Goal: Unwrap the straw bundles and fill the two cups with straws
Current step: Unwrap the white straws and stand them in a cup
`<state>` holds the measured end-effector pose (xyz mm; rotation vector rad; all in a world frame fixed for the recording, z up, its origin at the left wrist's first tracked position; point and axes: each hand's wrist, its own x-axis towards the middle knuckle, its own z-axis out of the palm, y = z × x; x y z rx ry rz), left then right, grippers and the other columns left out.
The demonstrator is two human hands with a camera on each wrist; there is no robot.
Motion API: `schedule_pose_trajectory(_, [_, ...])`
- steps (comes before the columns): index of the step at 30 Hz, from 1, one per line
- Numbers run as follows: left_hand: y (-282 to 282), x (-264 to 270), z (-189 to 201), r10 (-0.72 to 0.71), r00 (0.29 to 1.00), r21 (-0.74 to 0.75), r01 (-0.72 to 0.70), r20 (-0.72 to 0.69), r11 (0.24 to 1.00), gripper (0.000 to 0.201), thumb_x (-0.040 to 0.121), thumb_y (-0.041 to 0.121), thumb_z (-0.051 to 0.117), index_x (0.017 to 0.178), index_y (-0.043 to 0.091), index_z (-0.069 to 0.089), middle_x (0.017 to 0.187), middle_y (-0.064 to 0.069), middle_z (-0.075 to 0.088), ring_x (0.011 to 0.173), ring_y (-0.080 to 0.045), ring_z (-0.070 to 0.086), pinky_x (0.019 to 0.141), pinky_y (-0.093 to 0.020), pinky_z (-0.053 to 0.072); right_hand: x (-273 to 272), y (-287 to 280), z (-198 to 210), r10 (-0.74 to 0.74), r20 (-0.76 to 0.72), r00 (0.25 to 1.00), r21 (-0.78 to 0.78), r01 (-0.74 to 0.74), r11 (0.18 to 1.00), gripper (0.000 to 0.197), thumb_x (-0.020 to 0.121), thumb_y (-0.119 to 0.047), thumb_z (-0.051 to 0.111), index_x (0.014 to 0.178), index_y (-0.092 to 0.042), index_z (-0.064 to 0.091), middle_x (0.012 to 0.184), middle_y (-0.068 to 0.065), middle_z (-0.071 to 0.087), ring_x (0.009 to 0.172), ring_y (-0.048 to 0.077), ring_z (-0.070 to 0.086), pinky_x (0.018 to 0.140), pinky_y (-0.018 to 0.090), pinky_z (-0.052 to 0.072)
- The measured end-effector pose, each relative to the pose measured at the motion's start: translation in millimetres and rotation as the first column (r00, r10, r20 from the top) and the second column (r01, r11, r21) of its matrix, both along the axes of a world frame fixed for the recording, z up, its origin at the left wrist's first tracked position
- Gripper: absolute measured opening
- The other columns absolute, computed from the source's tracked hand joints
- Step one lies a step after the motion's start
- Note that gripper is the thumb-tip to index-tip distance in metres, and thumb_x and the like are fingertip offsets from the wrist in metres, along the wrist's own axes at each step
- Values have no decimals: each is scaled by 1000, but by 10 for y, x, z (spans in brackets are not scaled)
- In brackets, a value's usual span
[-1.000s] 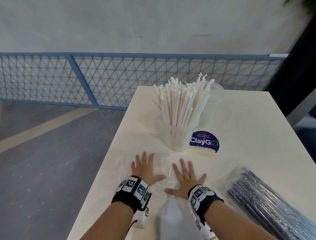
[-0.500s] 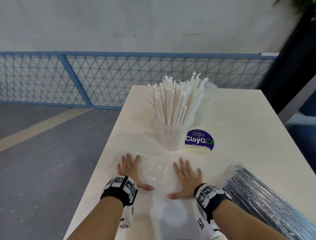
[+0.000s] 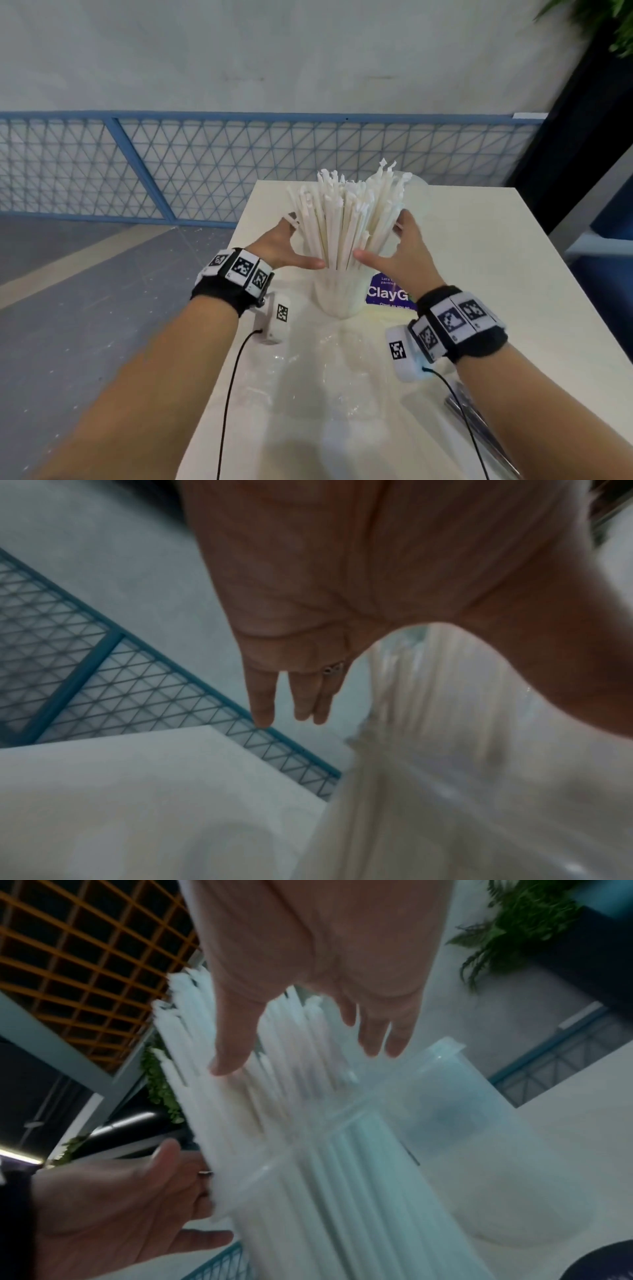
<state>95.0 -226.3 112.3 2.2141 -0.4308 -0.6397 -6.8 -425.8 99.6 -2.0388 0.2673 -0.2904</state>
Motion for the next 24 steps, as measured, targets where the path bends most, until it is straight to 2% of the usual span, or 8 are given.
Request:
schedule_pose_trajectory(2, [-66,78,-15,-18,998,42,21,-54,999,111,57,34,86,145,17,21,149,1,33,139,-15,27,114,-30,21,96,-22,-29,94,-44,995,4,-94,996,95,62,-36,83,138,-21,29,129,-8,47,116,8,46,101,28,38])
schedule_pose_trajectory(8, [-239,68,-33,-53,990,-65,44,-134,997,60,68,-2,77,119,16,53,110,4,57,113,-15,53,87,-18,45,264,6,-67,190,-14,982,52,-189,981,102,58,-20,87,135,-17,22,125,-8,45,111,5,45,75,3,40])
schedule_pose_trajectory(12, [-340,47,-37,-171,983,-5,172,72,985,113,27,53,80,131,25,44,128,14,42,129,-16,36,117,-45,21,363,131,-141,156,53,986,28,-158,987,94,54,-18,89,120,-17,21,115,-5,50,106,12,54,74,3,43])
schedule_pose_trajectory(15, [-394,40,-19,-88,987,-113,103,131,988,124,22,53,70,136,20,33,123,15,35,127,-11,39,116,-41,24,383,172,-142,97,146,985,46,-104,993,94,62,-16,85,131,-13,21,109,-13,53,97,3,56,74,-1,42])
schedule_pose_trajectory(17, [-414,56,1,-26,990,-251,60,136,966,110,30,44,80,127,17,36,122,9,48,109,0,51,101,-18,42,396,174,-89,53,192,980,46,-63,997,88,67,-14,81,133,-13,22,105,-22,49,94,-1,52,72,-5,38])
schedule_pose_trajectory(19, [-432,68,55,22,985,-332,37,170,943,98,42,28,88,124,18,35,115,11,49,101,1,50,79,3,40,416,161,-10,34,240,970,43,-45,998,83,71,-13,78,134,-11,25,109,-15,50,100,4,51,74,-6,37])
schedule_pose_trajectory(21, [-439,87,114,44,974,-376,44,222,925,99,43,32,87,125,21,34,118,10,49,104,1,49,78,4,37,417,155,92,47,276,960,49,-63,997,79,73,-13,76,135,-12,27,115,-10,50,104,4,50,77,-5,37])
schedule_pose_trajectory(24, [-391,91,179,36,980,-446,57,196,893,99,37,39,85,124,20,41,122,7,56,110,-1,54,96,-18,46,396,153,237,99,303,948,73,-127,989,77,73,-13,77,134,-11,30,108,-18,52,98,-12,53,78,-3,38])
